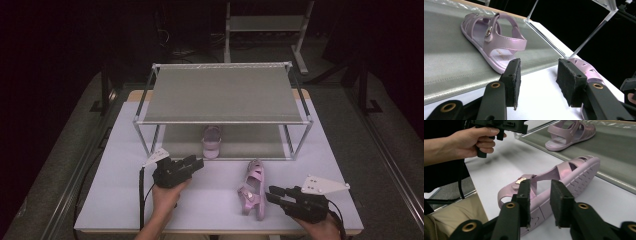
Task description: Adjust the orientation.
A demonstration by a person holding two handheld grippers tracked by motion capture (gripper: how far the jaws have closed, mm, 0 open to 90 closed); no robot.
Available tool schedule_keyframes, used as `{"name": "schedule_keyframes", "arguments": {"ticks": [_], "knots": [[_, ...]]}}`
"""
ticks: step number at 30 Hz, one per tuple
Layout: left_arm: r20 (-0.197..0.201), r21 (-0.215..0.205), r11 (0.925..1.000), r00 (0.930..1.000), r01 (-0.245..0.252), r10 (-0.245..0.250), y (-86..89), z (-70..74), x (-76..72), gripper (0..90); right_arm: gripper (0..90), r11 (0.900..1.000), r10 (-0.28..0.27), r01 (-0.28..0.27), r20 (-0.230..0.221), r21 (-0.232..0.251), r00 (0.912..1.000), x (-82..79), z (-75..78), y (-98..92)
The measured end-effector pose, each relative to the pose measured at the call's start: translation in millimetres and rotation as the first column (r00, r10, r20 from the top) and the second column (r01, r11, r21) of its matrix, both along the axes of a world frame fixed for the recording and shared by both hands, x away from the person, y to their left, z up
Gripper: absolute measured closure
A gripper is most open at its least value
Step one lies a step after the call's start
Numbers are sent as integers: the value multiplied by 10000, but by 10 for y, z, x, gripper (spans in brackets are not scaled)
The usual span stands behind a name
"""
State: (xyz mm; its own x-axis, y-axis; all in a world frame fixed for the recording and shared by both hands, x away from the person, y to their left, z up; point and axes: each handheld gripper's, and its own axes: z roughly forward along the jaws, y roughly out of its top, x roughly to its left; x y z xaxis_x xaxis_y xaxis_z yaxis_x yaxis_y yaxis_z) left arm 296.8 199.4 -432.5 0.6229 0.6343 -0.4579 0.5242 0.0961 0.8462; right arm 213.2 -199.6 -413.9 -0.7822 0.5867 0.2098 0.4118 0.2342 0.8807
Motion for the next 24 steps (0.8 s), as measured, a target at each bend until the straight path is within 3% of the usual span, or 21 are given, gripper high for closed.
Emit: {"name": "schedule_keyframes", "arguments": {"ticks": [19,24], "knots": [[46,72,9995,9995,314,-315,193,4,-229,479,739,9969,305,-320,-218,-714,9993,13,-47,167],[102,57,9994,9993,356,-356,227,6,-272,474,761,9971,250,-261,-169,-711,9995,13,-53,168]]}}
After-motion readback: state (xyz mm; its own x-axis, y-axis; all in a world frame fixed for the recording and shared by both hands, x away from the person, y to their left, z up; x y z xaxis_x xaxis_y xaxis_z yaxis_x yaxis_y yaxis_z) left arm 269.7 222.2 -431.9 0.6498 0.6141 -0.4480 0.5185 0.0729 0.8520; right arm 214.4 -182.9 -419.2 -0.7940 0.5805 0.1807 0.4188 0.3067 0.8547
